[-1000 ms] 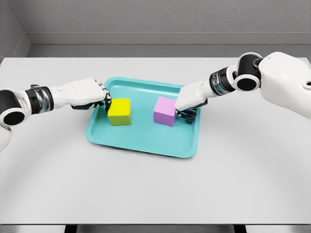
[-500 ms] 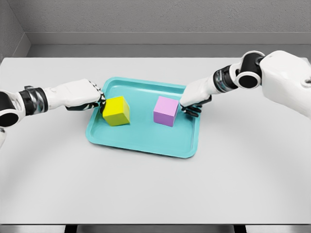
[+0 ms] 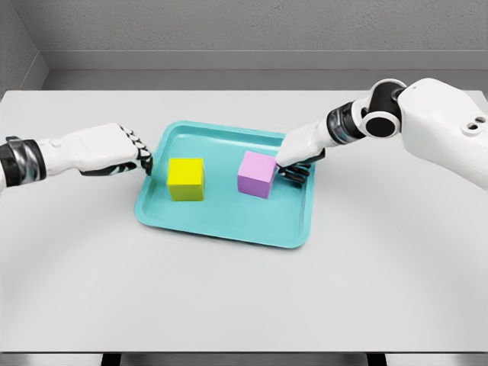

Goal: Push two cubes

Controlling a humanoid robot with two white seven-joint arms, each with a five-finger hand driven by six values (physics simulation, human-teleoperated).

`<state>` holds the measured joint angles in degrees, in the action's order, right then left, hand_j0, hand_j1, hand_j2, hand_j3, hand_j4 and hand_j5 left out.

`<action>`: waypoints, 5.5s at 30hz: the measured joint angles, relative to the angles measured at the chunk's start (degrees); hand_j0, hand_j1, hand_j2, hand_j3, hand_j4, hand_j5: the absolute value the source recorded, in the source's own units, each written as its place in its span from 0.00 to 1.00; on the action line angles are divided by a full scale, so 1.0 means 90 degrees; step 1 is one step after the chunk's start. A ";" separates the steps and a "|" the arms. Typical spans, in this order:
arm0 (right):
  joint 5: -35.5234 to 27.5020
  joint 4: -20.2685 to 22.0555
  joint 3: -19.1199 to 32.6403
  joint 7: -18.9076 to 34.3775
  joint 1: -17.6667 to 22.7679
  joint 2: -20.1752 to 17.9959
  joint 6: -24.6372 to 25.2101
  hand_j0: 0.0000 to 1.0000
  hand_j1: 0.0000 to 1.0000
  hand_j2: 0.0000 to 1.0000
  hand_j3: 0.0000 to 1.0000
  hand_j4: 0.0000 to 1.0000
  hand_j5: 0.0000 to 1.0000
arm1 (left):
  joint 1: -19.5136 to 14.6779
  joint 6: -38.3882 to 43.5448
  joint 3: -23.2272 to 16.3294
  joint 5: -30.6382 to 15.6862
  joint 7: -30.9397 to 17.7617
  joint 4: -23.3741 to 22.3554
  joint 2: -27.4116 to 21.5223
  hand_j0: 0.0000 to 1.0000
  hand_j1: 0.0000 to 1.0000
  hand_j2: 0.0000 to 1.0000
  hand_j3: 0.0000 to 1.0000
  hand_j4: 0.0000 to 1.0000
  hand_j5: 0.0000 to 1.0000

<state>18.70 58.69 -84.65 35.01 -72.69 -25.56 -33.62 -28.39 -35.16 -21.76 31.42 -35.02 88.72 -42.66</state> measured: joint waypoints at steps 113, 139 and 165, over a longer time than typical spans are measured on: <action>-0.0012 0.0143 -0.0065 0.0000 -0.0420 -0.0035 0.0156 0.15 0.15 0.15 0.15 0.15 0.15 | 0.0078 0.0008 -0.0065 -0.0267 0.0007 -0.1423 0.1114 0.57 0.57 0.57 0.57 0.57 0.57; -0.0040 0.1409 0.0105 0.0000 -0.0527 -0.1851 -0.0163 0.25 0.25 0.25 0.25 0.25 0.25 | -0.0215 0.0002 -0.0200 -0.0007 0.0000 -0.1535 0.1477 0.57 0.57 0.57 0.57 0.57 0.57; -0.0043 0.1419 0.0049 0.0000 -0.0303 -0.2033 -0.0165 0.65 0.65 0.65 0.65 0.65 0.65 | -0.0586 0.0036 -0.0332 0.0081 0.0008 -0.1881 0.1918 0.57 0.57 0.57 0.57 0.57 0.57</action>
<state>18.31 71.46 -84.21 35.01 -75.41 -43.86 -35.11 -33.66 -34.83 -24.75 32.14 -34.95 71.80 -25.41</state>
